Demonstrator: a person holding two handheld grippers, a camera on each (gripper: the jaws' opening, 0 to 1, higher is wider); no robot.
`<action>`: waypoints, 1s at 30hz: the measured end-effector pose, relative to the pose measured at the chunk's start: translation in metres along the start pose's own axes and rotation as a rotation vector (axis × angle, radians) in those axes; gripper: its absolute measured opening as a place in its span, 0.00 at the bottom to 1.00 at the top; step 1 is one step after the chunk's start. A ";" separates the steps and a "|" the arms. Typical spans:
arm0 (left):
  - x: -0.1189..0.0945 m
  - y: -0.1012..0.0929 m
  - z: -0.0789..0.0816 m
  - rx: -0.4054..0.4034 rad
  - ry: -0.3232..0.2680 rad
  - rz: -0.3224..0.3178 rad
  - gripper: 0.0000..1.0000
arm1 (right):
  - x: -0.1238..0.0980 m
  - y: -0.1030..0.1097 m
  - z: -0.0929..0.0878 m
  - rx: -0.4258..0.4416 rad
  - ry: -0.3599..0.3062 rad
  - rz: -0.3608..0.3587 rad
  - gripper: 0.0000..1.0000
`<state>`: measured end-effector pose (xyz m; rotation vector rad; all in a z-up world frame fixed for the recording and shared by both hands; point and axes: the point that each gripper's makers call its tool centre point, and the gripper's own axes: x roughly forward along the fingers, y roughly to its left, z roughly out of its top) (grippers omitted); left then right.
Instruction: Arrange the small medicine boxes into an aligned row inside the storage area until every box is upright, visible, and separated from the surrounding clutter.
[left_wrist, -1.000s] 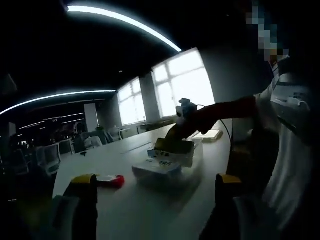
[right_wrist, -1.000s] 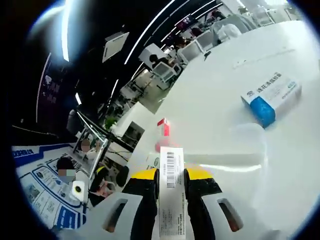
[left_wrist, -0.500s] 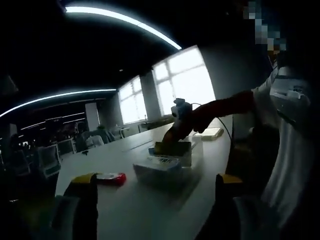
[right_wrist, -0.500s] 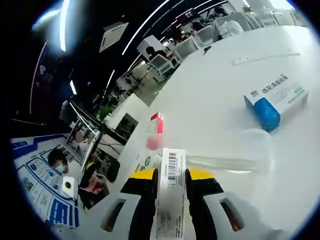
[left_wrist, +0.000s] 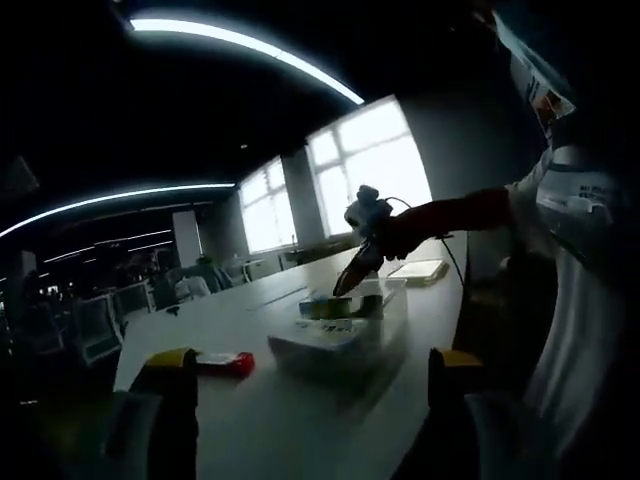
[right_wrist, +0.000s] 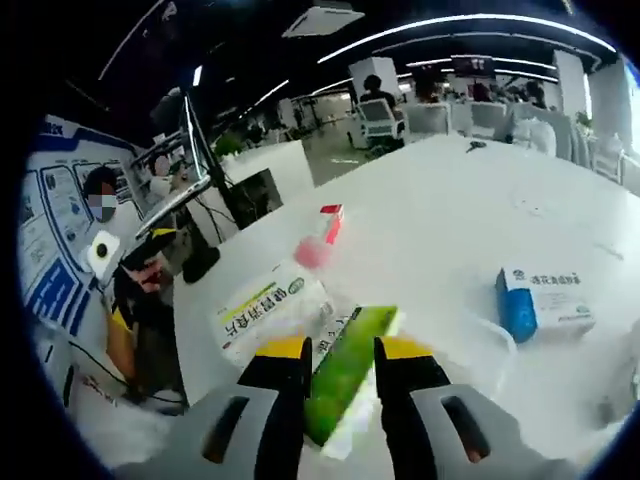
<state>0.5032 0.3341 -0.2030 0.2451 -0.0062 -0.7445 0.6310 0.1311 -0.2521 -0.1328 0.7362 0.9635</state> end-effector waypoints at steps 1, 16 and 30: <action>0.000 0.001 -0.001 0.003 0.002 0.001 0.96 | 0.000 0.002 -0.008 0.020 0.035 0.013 0.21; -0.002 0.003 -0.006 -0.002 0.008 0.006 0.95 | -0.006 -0.040 -0.030 -0.566 0.369 -0.144 0.01; -0.006 0.000 -0.009 0.009 0.041 0.013 0.94 | 0.013 -0.021 -0.038 -0.527 0.339 -0.044 0.00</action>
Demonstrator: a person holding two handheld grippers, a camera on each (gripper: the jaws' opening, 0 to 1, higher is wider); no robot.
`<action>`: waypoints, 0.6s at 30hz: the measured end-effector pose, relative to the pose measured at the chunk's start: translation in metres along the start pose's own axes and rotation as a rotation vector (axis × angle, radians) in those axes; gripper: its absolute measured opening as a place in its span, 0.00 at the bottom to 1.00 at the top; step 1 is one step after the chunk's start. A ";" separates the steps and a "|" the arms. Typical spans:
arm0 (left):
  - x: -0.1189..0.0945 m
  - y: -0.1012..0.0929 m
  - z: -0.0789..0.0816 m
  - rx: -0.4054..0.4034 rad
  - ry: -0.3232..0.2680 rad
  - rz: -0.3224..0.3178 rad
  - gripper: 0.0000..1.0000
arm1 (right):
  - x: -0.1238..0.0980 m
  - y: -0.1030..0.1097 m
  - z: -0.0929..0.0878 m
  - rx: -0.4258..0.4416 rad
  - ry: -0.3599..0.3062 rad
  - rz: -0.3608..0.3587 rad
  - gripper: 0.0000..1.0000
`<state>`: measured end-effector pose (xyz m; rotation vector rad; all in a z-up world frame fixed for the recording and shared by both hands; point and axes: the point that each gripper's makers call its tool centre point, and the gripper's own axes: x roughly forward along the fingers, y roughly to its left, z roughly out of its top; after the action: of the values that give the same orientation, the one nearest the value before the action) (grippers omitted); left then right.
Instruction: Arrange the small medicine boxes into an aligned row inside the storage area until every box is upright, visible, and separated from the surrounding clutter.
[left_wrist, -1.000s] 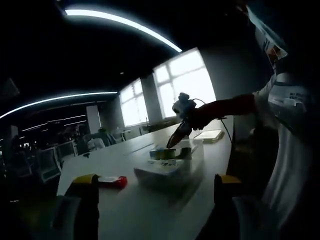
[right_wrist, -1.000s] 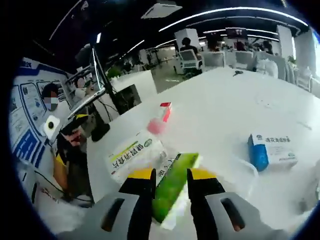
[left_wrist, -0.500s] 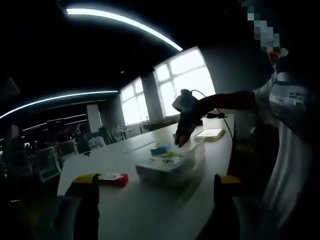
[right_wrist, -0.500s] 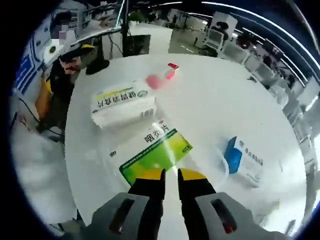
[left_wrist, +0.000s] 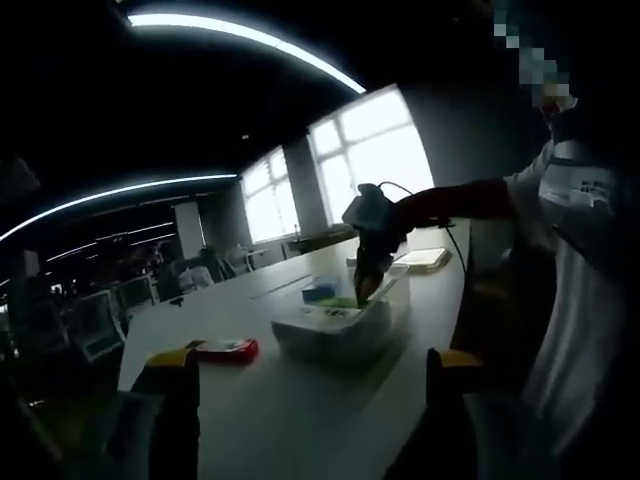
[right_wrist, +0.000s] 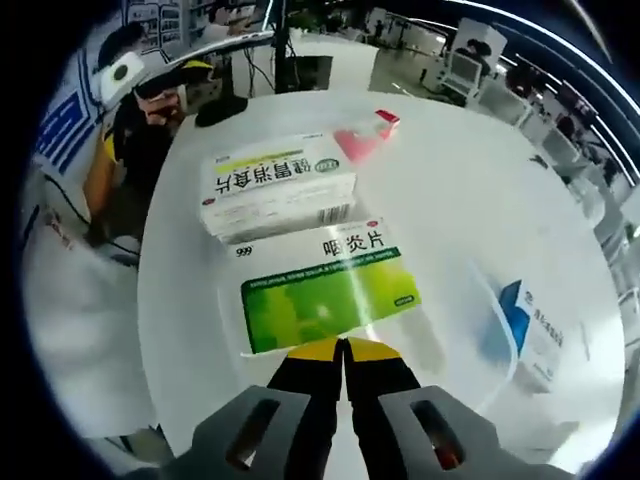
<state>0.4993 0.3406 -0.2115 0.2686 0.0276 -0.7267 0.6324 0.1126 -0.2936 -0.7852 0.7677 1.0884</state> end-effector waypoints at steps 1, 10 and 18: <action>0.000 0.000 0.000 0.000 0.000 0.000 0.94 | 0.000 -0.005 0.000 0.012 0.000 -0.011 0.00; -0.002 0.001 -0.002 0.002 0.012 0.004 0.92 | 0.009 -0.047 0.012 0.086 -0.057 -0.118 0.00; -0.003 0.003 -0.001 0.006 0.015 0.013 0.92 | 0.013 -0.038 0.021 0.114 -0.100 -0.088 0.00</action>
<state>0.4989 0.3450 -0.2109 0.2798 0.0378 -0.7121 0.6756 0.1259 -0.2880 -0.6574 0.6974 0.9889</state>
